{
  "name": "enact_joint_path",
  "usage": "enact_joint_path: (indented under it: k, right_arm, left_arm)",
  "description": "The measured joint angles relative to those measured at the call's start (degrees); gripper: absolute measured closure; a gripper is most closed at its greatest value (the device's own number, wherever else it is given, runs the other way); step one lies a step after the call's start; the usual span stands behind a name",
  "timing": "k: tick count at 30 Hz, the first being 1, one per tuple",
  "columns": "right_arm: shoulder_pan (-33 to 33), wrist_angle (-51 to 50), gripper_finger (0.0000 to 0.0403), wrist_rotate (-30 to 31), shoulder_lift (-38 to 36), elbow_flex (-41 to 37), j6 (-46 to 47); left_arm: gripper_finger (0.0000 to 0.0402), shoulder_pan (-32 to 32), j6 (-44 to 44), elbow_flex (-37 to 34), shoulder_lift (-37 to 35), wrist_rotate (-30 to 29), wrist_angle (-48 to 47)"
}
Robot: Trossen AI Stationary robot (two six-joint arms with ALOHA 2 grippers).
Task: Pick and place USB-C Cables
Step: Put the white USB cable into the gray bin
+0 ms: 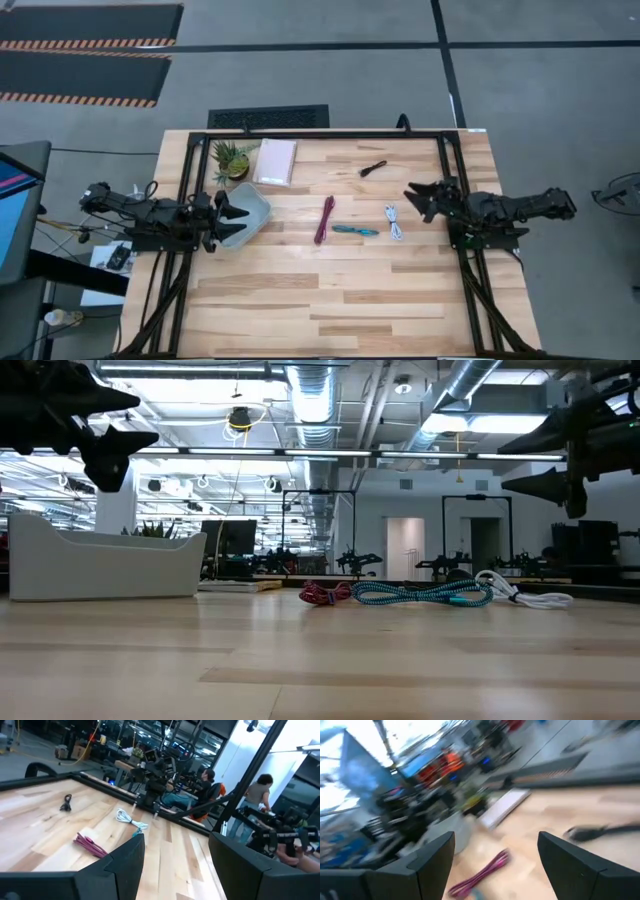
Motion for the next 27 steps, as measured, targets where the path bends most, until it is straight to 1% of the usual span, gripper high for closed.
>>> enact_joint_path:
  k: [3,6,9,11,13,15,17,20,23,25,27]
  right_arm:
    - [0.8,0.0,0.0092,-3.7,1.1,0.0,3.4]
    - [1.8,-0.1,0.0092,-6.3,2.8,0.0,3.8]
    - [2.9,0.1,0.0092,-6.4,5.3,0.0,4.2]
    - [3.5,0.7,0.0092,-6.5,7.3,0.0,4.4]
    - [4.0,3.0,0.0092,-6.4,9.9,-0.3,5.6]
    - [4.1,6.9,0.0092,-6.4,12.9,-0.3,5.4]
    - [3.6,6.9,0.0092,-6.4,15.6,1.4,5.0]
    - [1.2,3.1,0.0092,-6.3,20.4,6.6,4.2]
    - [-1.9,-4.1,0.0092,-6.3,26.1,14.8,3.7]
    - [-3.9,-12.1,0.0092,-6.4,30.1,21.5,3.9]
    - [-5.7,-21.8,0.0092,-6.4,34.7,29.0,6.8]
  left_arm:
    - [0.0189,0.0,-0.4,0.0,0.0,-0.2,0.0]
    - [0.0189,0.0,-0.9,0.0,0.0,-2.1,0.0]
    - [0.0189,0.0,-3.4,0.0,0.0,-4.2,0.3]
    - [0.0189,0.0,-3.9,0.0,0.0,-4.3,0.3]
    - [0.0189,0.0,-3.9,0.1,0.0,-4.9,0.3]
    - [0.0189,0.0,-4.0,0.8,0.0,-6.8,0.2]
    - [0.0189,0.0,-4.0,2.5,0.0,-7.8,1.3]
    - [0.0189,0.0,-2.7,5.6,0.0,-7.6,1.4]
    - [0.0189,0.0,-1.7,8.6,0.0,-7.6,0.8]
    - [0.0189,0.0,-1.1,11.0,0.0,-7.1,-1.7]
    - [0.0189,0.0,-1.2,13.3,0.6,-7.6,-5.7]
